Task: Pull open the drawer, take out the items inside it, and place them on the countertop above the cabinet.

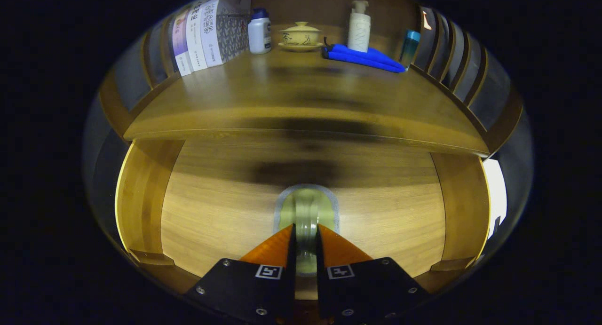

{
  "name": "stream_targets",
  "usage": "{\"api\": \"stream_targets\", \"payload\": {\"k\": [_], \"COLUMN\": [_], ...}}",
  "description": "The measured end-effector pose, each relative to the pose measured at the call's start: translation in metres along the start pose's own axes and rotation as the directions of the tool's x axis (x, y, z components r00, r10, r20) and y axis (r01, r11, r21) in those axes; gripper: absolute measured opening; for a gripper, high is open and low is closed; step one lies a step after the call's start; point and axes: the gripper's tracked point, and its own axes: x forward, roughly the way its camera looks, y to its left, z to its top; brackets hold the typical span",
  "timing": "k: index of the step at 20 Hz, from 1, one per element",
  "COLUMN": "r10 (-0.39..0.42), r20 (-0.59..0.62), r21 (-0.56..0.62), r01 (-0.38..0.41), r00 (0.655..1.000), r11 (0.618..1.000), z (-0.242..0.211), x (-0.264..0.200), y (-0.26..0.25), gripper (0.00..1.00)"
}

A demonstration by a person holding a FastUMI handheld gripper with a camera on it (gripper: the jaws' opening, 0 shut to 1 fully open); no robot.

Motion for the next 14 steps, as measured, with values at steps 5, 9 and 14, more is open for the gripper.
{"api": "stream_targets", "payload": {"k": [5,9,14], "r10": [-0.062,-0.104,-0.090], "r20": [0.054,0.125,0.265], "r21": [-0.072,-0.055,0.041], "r01": [0.066,0.111,0.083], "r00": [0.997,0.987,0.960], "r11": [0.995,0.992,0.996], "z": [-0.003,0.006,0.056], "x": [-0.022,-0.063,-0.101], "y": [0.000,-0.011,-0.011], "gripper": [0.12,0.12,0.12]}}
